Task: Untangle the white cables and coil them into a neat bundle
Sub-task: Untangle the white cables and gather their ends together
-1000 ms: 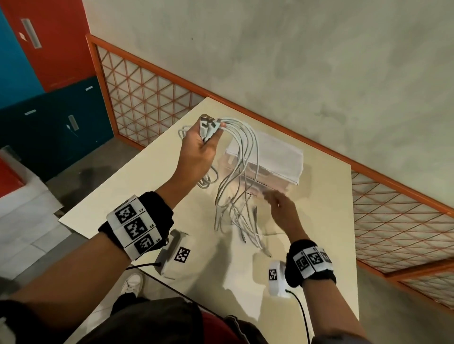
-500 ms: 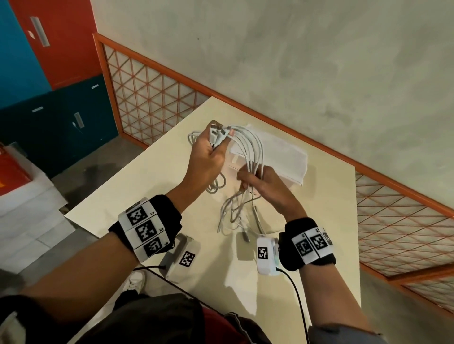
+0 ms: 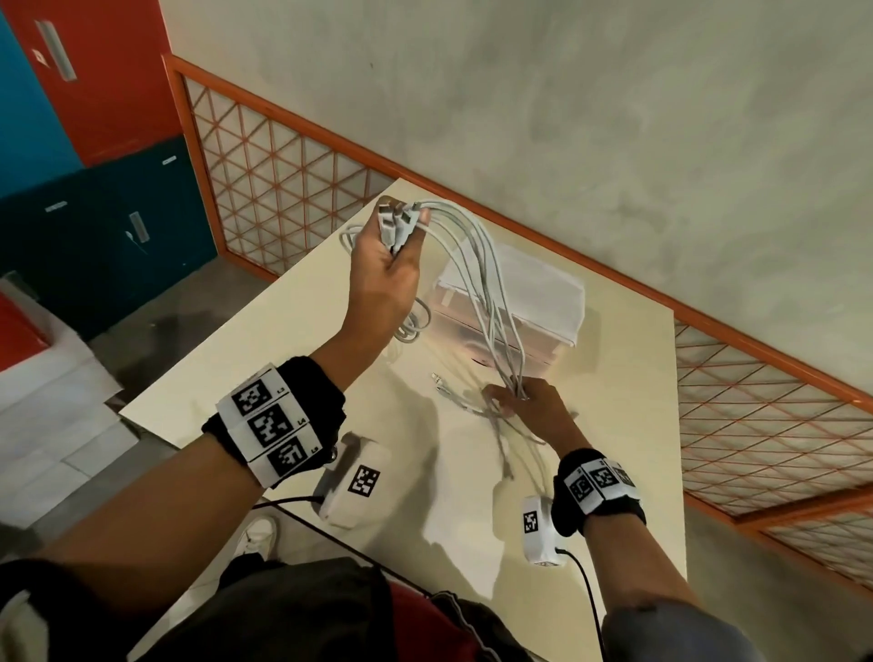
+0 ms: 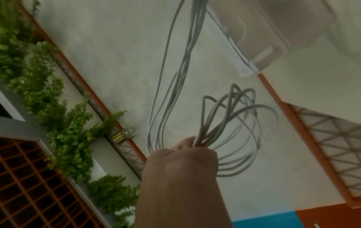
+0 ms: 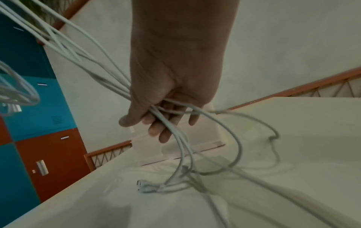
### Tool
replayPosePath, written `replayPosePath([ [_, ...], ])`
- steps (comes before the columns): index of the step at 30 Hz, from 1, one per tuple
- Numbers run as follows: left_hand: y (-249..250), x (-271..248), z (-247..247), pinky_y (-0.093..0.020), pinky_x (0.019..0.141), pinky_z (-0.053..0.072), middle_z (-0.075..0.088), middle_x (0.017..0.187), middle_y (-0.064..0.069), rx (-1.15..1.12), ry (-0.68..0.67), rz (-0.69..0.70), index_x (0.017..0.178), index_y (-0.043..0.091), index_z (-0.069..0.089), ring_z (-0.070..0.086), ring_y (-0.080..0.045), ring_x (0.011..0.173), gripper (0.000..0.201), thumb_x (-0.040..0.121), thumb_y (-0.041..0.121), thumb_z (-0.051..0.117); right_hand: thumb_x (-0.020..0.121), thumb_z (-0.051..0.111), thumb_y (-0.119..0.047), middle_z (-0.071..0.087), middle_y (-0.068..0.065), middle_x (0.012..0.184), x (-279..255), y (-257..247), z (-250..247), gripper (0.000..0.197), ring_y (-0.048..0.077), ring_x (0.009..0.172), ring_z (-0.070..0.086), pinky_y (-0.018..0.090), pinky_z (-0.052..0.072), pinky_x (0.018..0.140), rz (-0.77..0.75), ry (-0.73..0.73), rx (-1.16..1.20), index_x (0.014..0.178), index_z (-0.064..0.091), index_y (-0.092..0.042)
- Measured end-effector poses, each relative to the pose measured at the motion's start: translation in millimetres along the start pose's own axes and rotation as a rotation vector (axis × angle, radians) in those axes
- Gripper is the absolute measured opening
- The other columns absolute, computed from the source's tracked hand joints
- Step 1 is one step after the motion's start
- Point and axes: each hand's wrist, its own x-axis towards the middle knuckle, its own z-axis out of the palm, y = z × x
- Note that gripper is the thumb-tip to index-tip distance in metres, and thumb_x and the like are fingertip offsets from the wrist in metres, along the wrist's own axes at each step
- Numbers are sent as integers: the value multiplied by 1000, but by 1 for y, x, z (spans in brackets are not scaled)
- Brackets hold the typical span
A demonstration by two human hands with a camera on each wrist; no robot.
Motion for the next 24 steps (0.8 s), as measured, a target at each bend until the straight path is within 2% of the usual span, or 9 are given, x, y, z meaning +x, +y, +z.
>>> replayPosePath([
  [3,-1,3,-1,-8,43,29,39,39,15,46,6,-8,70,25,42,34,1,36,27,95,21,54,85,65,-38,36,1,49,0,5,-10,52,19,52,33,31,26,52,26,135,-78,51,35,-15],
  [7,-14,2,-9,-9,44,29,44,54,12,245,-148,-20,85,12,58,40,4,40,13,93,24,57,80,71,-39,38,1,50,-3,22,-24,51,24,59,39,35,28,54,64,214,-162,52,36,-15],
  [9,-22,-1,-16,-9,45,32,52,61,2,419,-290,-23,92,6,61,46,3,49,19,91,25,59,74,77,-37,53,2,65,-3,31,-29,37,25,72,51,35,37,68,143,107,-304,64,49,-15],
  [11,-30,-3,-21,-10,49,34,57,71,-5,603,-446,-80,97,6,58,48,-8,59,25,86,27,66,70,81,-30,62,2,96,-2,38,-33,36,25,100,57,36,39,93,249,-56,-463,95,60,-15],
  [14,-34,-7,-23,-18,55,36,49,66,3,654,-599,-245,95,16,51,45,-11,59,28,79,24,73,65,84,-20,58,3,126,0,39,-40,79,24,127,48,44,32,110,377,-290,-627,134,44,-14],
  [17,-32,-6,-23,-14,41,30,41,57,4,514,-575,-278,90,17,61,37,-3,40,14,82,24,70,73,75,-9,45,11,145,3,24,-51,80,30,133,43,44,36,110,411,-404,-799,141,33,-7],
  [20,-30,-5,-21,-17,36,21,25,53,5,331,-545,-350,90,10,63,21,-6,37,24,90,34,59,87,53,-3,35,12,152,4,-8,-64,65,27,138,36,39,29,114,210,-277,-749,146,27,-9],
  [22,-26,-7,-16,-18,38,20,20,55,4,236,-557,-342,92,8,63,19,-9,40,30,94,36,51,88,63,-15,38,3,150,-2,-41,-64,65,18,137,36,28,31,109,-45,-202,-460,146,33,-15],
  [24,-21,-9,-9,-19,39,20,18,56,2,147,-554,-328,92,8,62,18,-9,40,31,96,36,48,76,76,-36,43,-13,141,-17,-82,-56,70,4,129,38,18,33,100,-181,-258,-168,138,44,-30],
])
